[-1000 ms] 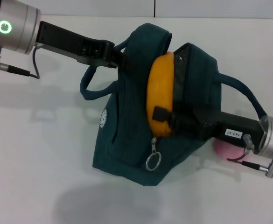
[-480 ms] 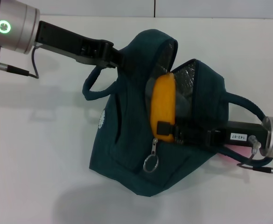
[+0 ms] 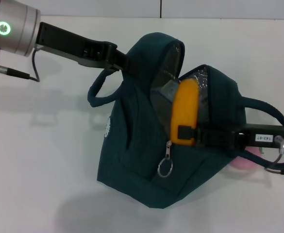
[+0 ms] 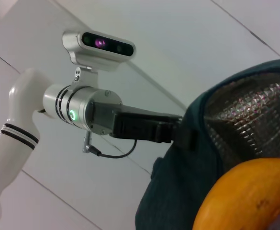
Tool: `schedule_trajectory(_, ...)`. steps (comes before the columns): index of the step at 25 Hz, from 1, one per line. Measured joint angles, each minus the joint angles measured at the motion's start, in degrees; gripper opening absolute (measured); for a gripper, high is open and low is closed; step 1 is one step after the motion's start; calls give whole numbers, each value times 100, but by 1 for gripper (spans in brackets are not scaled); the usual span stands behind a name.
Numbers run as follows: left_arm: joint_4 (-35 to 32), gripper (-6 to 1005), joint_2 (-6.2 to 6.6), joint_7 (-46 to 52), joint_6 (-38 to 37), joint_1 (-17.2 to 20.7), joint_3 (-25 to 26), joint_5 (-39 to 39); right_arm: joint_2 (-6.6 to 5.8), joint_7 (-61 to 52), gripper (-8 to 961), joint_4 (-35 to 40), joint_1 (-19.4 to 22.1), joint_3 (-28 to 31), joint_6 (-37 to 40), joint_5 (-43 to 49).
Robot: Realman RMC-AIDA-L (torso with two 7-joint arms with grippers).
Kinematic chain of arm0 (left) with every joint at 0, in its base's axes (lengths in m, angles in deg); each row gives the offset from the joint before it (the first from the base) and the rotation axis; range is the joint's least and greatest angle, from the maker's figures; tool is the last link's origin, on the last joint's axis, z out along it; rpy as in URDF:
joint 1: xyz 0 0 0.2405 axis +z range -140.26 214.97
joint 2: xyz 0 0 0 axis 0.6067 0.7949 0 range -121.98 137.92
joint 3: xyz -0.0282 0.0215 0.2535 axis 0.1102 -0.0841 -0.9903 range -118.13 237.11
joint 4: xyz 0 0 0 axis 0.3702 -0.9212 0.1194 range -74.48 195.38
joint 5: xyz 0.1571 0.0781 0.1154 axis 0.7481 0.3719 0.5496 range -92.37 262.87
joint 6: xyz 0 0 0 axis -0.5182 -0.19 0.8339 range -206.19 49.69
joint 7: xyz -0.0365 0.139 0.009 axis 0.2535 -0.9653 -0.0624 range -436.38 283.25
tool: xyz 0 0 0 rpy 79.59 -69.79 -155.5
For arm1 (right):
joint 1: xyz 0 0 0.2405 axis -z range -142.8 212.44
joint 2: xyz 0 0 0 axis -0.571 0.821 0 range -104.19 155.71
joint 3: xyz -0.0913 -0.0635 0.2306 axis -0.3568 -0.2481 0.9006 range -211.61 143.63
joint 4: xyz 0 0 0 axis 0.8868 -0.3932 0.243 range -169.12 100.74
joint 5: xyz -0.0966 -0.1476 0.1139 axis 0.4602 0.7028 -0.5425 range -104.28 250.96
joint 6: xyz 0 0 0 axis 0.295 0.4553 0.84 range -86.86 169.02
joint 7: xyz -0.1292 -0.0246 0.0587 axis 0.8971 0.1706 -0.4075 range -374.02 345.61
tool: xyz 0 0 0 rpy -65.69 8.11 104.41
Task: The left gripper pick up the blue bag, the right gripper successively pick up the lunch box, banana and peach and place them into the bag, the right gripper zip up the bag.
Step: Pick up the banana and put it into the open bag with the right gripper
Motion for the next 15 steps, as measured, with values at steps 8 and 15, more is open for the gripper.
schedule_trajectory(8,0,72,4,-12,13,0,0,0,-20,-442,433,629,202,-20,385,-35)
schedule_trajectory(15,0,73,4,-16,13,0,0,-4,-29,-699,477,1071,348,17,460,-129)
